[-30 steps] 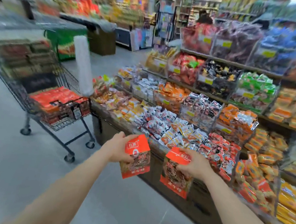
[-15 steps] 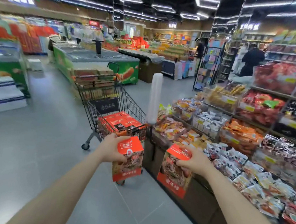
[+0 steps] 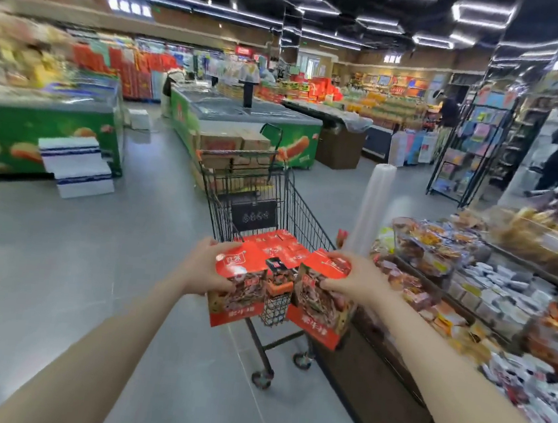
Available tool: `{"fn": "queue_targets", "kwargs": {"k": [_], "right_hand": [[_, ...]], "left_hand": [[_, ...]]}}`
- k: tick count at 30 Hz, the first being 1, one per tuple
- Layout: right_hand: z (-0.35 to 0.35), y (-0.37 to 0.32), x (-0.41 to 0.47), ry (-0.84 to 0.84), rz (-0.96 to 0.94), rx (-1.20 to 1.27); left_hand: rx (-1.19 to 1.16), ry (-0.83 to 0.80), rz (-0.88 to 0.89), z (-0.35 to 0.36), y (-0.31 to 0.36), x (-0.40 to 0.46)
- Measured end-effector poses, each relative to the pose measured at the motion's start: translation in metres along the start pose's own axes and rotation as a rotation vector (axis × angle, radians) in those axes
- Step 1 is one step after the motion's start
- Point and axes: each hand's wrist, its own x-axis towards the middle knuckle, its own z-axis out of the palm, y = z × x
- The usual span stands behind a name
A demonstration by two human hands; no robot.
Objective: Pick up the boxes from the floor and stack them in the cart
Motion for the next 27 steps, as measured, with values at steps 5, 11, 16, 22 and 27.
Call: {"fn": "queue_targets", "kwargs": {"k": [5,11,16,22,27], "right_hand": [[0.022,0.003,0.092,0.020,-0.100,0.012],[0.066,0.018,0.171,0.045,-0.093,0.115],[0.102,0.031,0.224,0.084,-0.036,0.109],[0.131,0.028,0.290,0.159,0.113,0.116],[0.155,0.026,0.335,0.192,0.265,0.059]], "left_hand": [[-0.036,0.065,-0.015,-0.001,-0.038,0.059],[-0.033,0.127,0.002,0.002,-0.091,0.105],[-0.035,0.104,0.025,0.010,-0.147,0.160],[0.035,-0.039,0.147,0.008,-0.204,0.271],[0.034,-0.164,0.270,0.010,-0.233,0.362]]}}
